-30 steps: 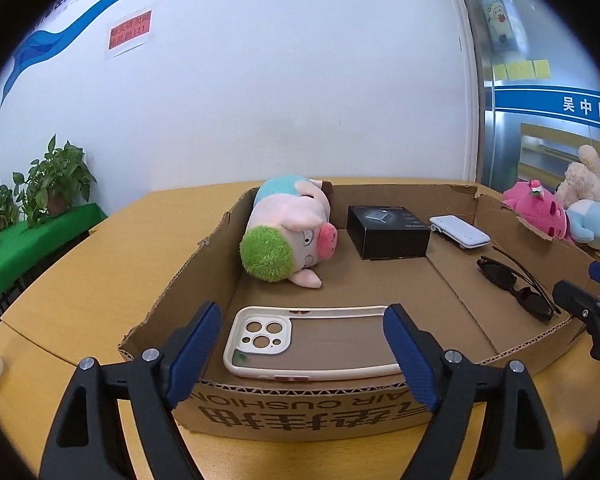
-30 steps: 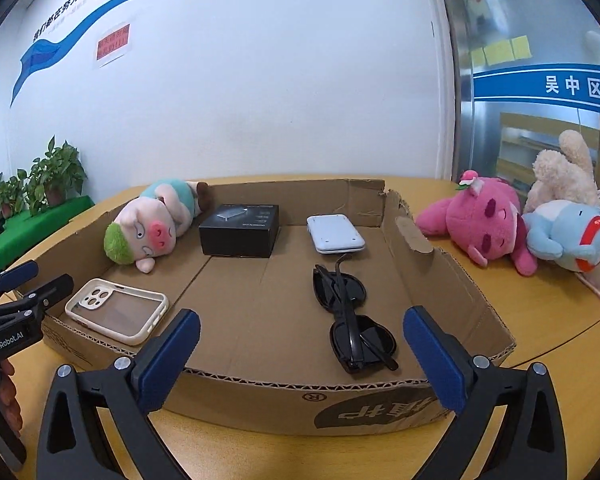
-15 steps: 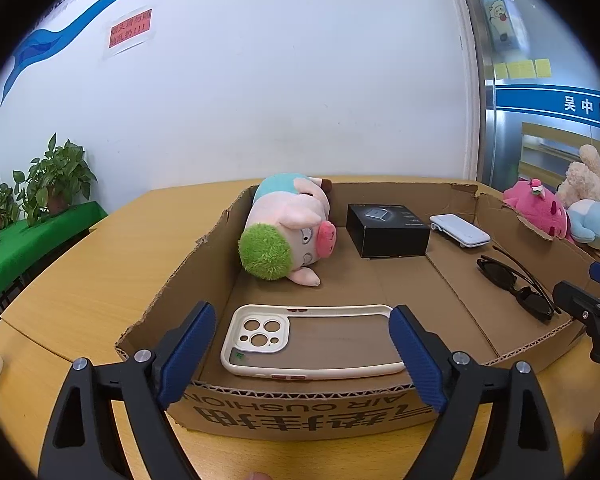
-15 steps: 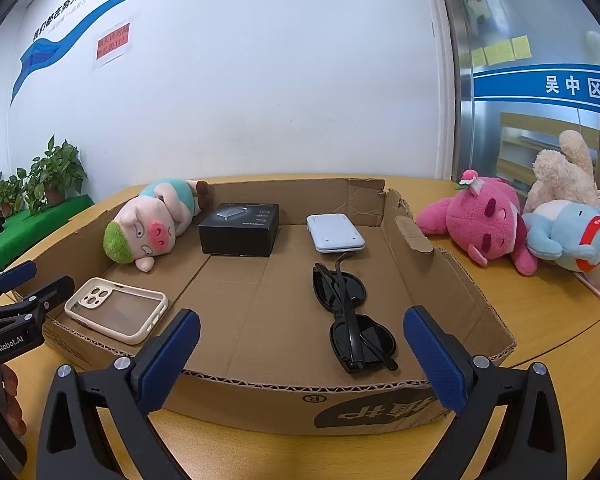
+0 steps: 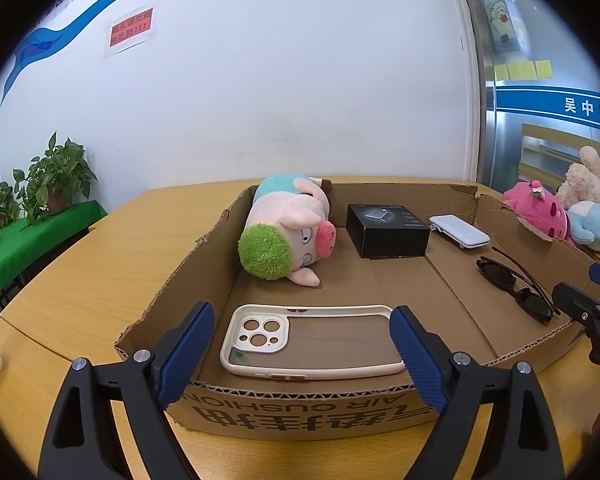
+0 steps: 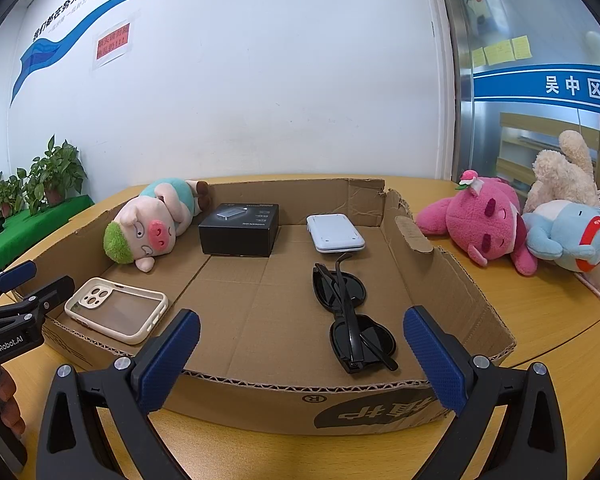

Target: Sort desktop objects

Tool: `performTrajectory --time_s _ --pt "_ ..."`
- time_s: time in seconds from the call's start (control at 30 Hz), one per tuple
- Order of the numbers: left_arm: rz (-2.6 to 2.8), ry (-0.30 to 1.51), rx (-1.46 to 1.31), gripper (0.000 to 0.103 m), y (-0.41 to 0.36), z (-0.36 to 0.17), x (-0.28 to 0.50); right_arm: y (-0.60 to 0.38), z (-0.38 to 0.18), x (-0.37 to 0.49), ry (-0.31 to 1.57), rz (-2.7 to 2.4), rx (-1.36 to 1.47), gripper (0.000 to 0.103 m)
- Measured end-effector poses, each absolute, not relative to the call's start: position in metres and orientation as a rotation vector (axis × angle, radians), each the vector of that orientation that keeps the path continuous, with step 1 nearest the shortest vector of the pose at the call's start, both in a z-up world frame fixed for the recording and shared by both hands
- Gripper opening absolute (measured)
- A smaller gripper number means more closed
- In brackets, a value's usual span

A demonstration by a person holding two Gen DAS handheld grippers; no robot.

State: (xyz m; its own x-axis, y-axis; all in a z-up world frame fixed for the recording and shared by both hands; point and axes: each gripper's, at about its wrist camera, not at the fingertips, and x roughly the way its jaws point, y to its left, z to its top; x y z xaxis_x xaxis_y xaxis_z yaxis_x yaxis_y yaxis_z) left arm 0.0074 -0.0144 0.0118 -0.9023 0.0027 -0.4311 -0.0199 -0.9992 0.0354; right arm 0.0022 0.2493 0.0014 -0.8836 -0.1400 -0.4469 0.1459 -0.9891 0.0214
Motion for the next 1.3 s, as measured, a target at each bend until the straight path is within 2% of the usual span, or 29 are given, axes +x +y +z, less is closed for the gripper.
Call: performTrajectory --time_s 1.3 --pt "3.095 0.054 -0.714 0.090 -0.0102 0.0114 0.0122 0.2505 0.0018 -0.0016 0.021 -2.906 0.696 0.103"
